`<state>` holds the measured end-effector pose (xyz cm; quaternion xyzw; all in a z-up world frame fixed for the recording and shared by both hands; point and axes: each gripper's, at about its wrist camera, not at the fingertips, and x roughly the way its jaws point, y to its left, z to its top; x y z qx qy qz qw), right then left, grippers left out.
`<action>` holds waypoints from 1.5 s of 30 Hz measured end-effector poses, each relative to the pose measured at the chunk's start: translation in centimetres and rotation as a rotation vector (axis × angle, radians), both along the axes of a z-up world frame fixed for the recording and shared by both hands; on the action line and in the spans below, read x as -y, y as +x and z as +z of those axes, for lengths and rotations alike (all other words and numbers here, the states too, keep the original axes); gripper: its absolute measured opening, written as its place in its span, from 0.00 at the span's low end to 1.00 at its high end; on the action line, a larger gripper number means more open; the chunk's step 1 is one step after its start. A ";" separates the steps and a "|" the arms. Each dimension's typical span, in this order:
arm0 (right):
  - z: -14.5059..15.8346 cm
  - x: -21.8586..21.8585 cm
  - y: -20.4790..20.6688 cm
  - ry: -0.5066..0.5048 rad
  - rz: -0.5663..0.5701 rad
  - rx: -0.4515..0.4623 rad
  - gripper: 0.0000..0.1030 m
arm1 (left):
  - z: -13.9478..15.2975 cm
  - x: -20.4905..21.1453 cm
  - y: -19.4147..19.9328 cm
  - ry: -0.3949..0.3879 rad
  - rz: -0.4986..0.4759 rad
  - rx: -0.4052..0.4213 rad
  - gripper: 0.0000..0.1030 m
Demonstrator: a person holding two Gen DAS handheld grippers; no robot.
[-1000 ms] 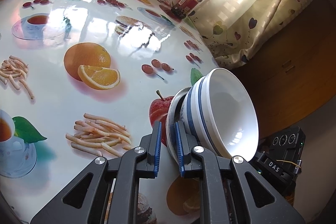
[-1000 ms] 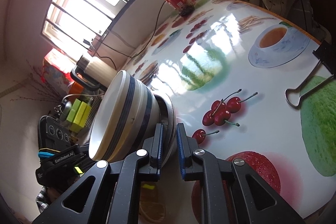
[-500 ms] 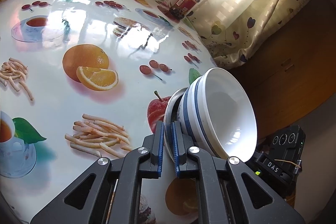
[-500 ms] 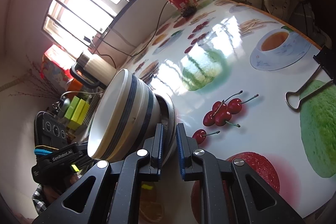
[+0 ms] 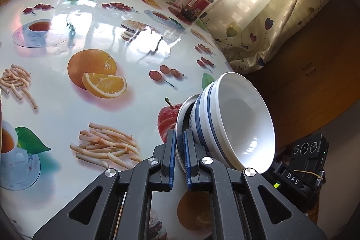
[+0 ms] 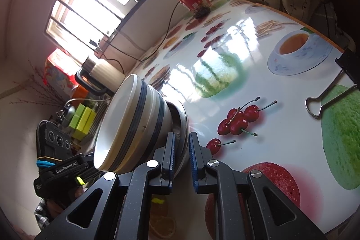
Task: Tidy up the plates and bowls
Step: 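Carry the nested bowls and steel bowl toward the cream plate stack, then lower the nested bowl stack onto the cream plates with both grippers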
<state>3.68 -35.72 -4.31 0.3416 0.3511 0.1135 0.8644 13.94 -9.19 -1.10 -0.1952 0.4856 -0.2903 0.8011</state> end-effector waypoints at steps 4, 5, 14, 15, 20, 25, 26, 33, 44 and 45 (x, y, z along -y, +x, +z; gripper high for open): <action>0.0 0.0 0.0 0.002 0.000 0.000 0.12 | 0.0 -0.2 0.0 -0.003 0.003 0.000 0.06; 0.0 -0.1 0.0 -0.001 0.001 -0.001 0.12 | 0.0 -0.2 0.0 -0.003 0.004 0.001 0.06; 0.3 -0.5 0.3 -0.011 0.009 0.002 0.12 | 0.4 -0.8 -0.2 0.001 0.012 0.016 0.06; 0.4 -0.6 0.3 -0.013 0.010 0.003 0.12 | 0.5 -0.9 -0.3 0.001 0.014 0.020 0.06; 0.8 -1.1 0.7 -0.020 0.020 0.009 0.12 | 0.9 -1.3 -0.4 -0.001 0.024 0.028 0.06; 1.4 -1.6 1.0 -0.026 0.030 0.016 0.12 | 1.5 -2.0 -0.6 -0.006 0.039 0.039 0.06; 1.5 -1.8 1.1 -0.028 0.033 0.018 0.12 | 1.7 -2.2 -0.7 -0.005 0.042 0.044 0.06; 2.8 -3.1 1.7 -0.036 0.062 0.036 0.12 | 2.7 -3.8 -1.2 -0.014 0.071 0.064 0.06; 4.0 -5.7 3.1 -0.047 0.120 0.053 0.12 | 3.7 -6.7 -1.6 -0.010 0.128 0.079 0.06; 4.2 -5.9 3.2 -0.048 0.125 0.055 0.12 | 3.9 -7.0 -1.6 -0.008 0.134 0.083 0.06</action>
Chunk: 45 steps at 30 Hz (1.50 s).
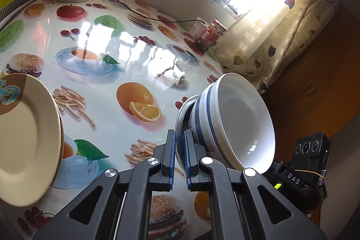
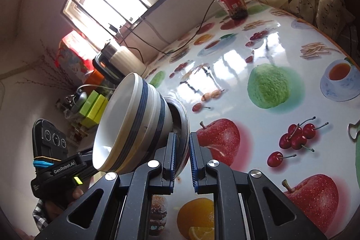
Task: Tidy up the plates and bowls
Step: 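Lower the nested bowl stack onto the cream plates with both grippers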
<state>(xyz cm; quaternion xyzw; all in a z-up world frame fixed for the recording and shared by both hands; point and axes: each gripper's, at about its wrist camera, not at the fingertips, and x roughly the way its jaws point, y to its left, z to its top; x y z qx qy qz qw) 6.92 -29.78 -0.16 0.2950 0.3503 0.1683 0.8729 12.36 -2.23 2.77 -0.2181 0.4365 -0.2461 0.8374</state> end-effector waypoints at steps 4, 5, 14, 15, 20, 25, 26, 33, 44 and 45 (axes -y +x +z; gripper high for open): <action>0.4 -1.1 0.5 -0.002 0.024 0.013 0.12 | 0.5 -1.3 -0.1 0.003 0.027 0.011 0.06; 0.5 -1.4 0.7 -0.003 0.031 0.014 0.12 | 0.6 -1.6 -0.1 0.004 0.033 0.012 0.06; 0.8 -4.4 2.1 -0.006 0.099 0.017 0.12 | 0.8 -4.7 -0.5 0.011 0.097 0.014 0.06; 0.8 -4.7 2.3 -0.009 0.106 0.016 0.12 | 0.9 -4.8 -0.5 0.013 0.103 0.016 0.06; 0.8 -6.4 3.0 -0.011 0.137 0.017 0.12 | 0.8 -6.4 -0.8 0.016 0.135 0.013 0.06; 0.5 -7.8 3.6 -0.008 0.168 0.008 0.12 | 0.7 -7.9 -1.2 0.019 0.166 0.011 0.06; 0.5 -8.1 3.7 -0.010 0.174 0.008 0.12 | 0.7 -8.2 -1.3 0.018 0.173 0.010 0.06; 0.7 -10.5 4.6 -0.019 0.216 0.013 0.12 | 0.6 -10.3 -1.5 0.018 0.228 0.012 0.06; 1.1 -14.1 5.7 -0.023 0.284 0.017 0.12 | 0.6 -13.6 -2.2 0.017 0.303 0.011 0.05; 1.1 -14.4 5.8 -0.023 0.289 0.018 0.12 | 0.5 -13.9 -2.3 0.020 0.307 0.012 0.05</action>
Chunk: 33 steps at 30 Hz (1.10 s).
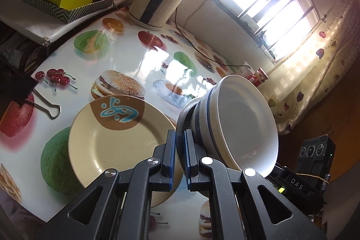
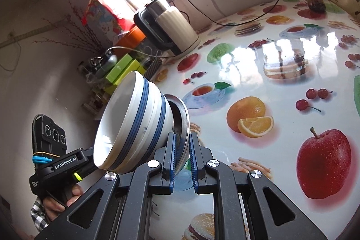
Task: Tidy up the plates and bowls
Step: 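Lower the nested bowl stack onto the cream plates with both grippers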
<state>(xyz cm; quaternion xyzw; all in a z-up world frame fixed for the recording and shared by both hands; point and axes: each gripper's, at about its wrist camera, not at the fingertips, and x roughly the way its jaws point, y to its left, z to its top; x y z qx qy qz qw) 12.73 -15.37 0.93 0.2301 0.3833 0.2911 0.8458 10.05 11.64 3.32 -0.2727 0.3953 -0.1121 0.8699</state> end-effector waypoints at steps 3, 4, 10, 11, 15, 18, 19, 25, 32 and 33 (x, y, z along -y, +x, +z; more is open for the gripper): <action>-0.1 -0.7 0.2 0.000 0.015 -0.002 0.12 | -0.1 -0.8 -0.1 -0.001 0.014 -0.002 0.06; -0.1 -1.0 0.3 -0.001 0.020 -0.002 0.12 | -0.1 -1.0 -0.1 -0.001 0.019 -0.004 0.06; -0.3 -2.8 0.8 -0.009 0.048 -0.010 0.12 | -0.4 -2.4 -0.3 -0.002 0.047 -0.012 0.05; -0.3 -3.1 1.0 -0.011 0.053 -0.011 0.12 | -0.5 -2.7 -0.4 -0.003 0.052 -0.013 0.05; -0.6 -4.3 1.2 -0.023 0.074 -0.018 0.12 | -0.9 -3.8 -0.5 -0.004 0.072 -0.021 0.05; -0.7 -5.1 1.5 -0.027 0.087 -0.024 0.12 | -1.0 -4.5 -0.6 -0.004 0.085 -0.023 0.05; -0.7 -5.4 1.5 -0.029 0.091 -0.026 0.12 | -1.1 -4.7 -0.7 -0.004 0.088 -0.023 0.05; -0.9 -6.9 1.8 -0.046 0.117 -0.033 0.12 | -1.6 -5.9 -0.9 -0.004 0.113 -0.034 0.05; -1.3 -8.1 2.0 -0.060 0.134 -0.043 0.12 | -2.1 -6.8 -1.0 -0.007 0.131 -0.047 0.05; -1.3 -8.2 2.1 -0.061 0.136 -0.045 0.12 | -2.2 -6.9 -1.1 -0.006 0.133 -0.048 0.05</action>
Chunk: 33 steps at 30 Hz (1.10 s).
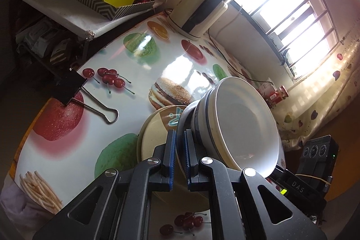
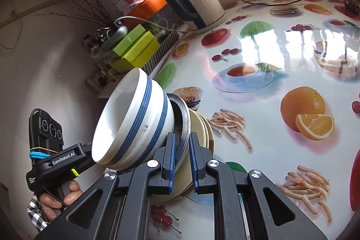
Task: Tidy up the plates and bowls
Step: 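Lower the nested bowl stack onto the cream plates with both grippers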
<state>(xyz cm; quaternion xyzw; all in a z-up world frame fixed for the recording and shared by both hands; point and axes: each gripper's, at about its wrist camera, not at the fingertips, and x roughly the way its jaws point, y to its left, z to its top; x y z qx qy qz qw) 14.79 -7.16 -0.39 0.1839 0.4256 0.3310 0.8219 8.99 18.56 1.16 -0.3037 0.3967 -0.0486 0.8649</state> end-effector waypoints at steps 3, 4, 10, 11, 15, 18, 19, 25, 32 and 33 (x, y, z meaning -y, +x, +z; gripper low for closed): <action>-0.1 -0.5 0.1 -0.004 0.007 -0.005 0.12 | -0.2 -0.3 -0.1 -0.001 0.006 -0.004 0.05; -0.2 -0.6 0.2 -0.006 0.008 -0.005 0.12 | -0.2 -0.4 -0.1 -0.002 0.006 -0.004 0.05; -0.3 -0.9 0.2 -0.012 0.013 -0.004 0.12 | -0.3 -0.6 -0.1 -0.003 0.013 -0.006 0.05; -0.3 -0.9 0.3 -0.015 0.014 -0.003 0.12 | -0.3 -0.5 -0.2 -0.002 0.013 -0.005 0.05; -0.3 -1.0 0.2 -0.019 0.015 0.004 0.13 | -0.4 -0.6 0.0 0.002 0.009 -0.008 0.06; -0.3 -1.1 0.1 -0.027 0.017 0.013 0.14 | -0.3 -0.6 -0.1 0.013 0.010 -0.006 0.06; -0.3 -1.1 0.1 -0.028 0.017 0.014 0.14 | -0.3 -0.6 -0.1 0.017 0.012 -0.006 0.06; -0.2 -1.1 0.1 -0.036 0.017 0.018 0.15 | 0.3 -0.1 -0.2 0.080 0.019 0.005 0.06; 0.0 -1.4 -0.1 -0.063 0.016 0.039 0.15 | 0.4 -0.2 -0.3 0.099 0.033 -0.002 0.09; 0.0 -1.3 -0.2 -0.069 0.013 0.042 0.15 | 0.6 -0.1 -0.4 0.114 0.037 0.001 0.09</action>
